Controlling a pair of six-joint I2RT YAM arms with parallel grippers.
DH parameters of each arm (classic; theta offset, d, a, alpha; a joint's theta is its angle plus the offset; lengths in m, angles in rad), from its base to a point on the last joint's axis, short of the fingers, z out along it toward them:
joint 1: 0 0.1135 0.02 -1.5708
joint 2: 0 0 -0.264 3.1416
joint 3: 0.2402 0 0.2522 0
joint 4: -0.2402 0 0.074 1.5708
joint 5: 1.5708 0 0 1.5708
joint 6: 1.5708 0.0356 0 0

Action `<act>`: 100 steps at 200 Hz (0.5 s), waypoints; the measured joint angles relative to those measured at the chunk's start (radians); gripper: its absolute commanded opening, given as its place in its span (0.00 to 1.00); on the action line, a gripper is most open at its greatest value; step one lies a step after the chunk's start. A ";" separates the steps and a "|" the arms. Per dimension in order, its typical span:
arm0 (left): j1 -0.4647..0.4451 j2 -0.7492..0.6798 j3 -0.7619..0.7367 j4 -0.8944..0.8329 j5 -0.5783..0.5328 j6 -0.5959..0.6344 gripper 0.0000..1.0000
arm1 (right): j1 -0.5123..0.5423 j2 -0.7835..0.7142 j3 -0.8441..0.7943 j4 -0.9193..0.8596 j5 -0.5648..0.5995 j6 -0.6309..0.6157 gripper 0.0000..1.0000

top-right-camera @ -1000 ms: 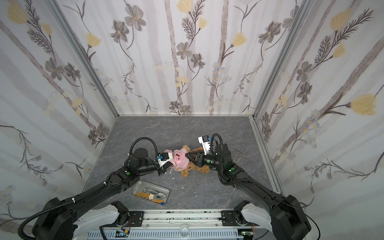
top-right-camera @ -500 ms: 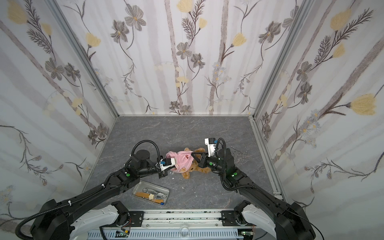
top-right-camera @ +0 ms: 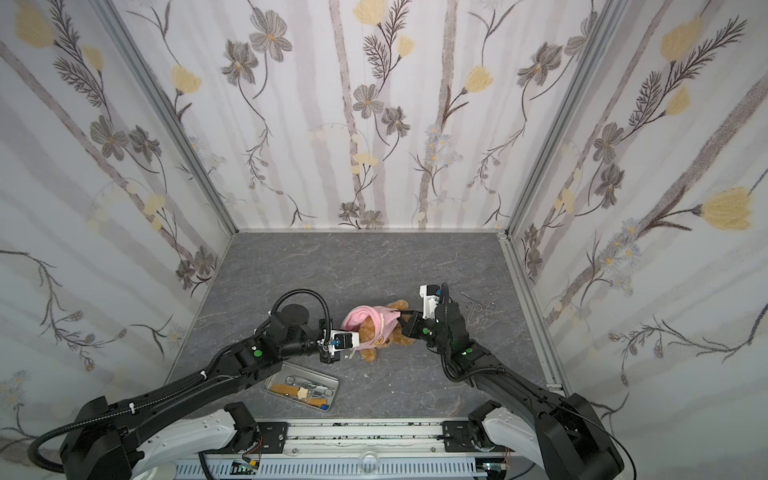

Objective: Dress the teddy bear

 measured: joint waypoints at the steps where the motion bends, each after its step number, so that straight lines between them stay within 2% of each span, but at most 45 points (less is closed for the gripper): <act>1: 0.000 0.000 0.000 0.000 0.000 0.000 0.00 | -0.001 0.002 -0.001 0.001 0.000 0.000 0.00; 44: 0.035 -0.039 -0.027 -0.007 0.011 -0.035 0.00 | -0.024 0.093 -0.013 0.072 -0.063 -0.044 0.00; 64: 0.043 -0.043 -0.034 0.027 -0.006 -0.119 0.00 | -0.028 0.101 0.014 0.072 -0.081 -0.095 0.17; 80: 0.046 -0.043 -0.034 0.074 -0.047 -0.251 0.00 | -0.032 0.061 0.042 0.043 -0.077 -0.158 0.29; 100: 0.046 -0.043 -0.021 0.105 -0.119 -0.447 0.00 | -0.037 -0.043 0.048 -0.003 -0.035 -0.235 0.37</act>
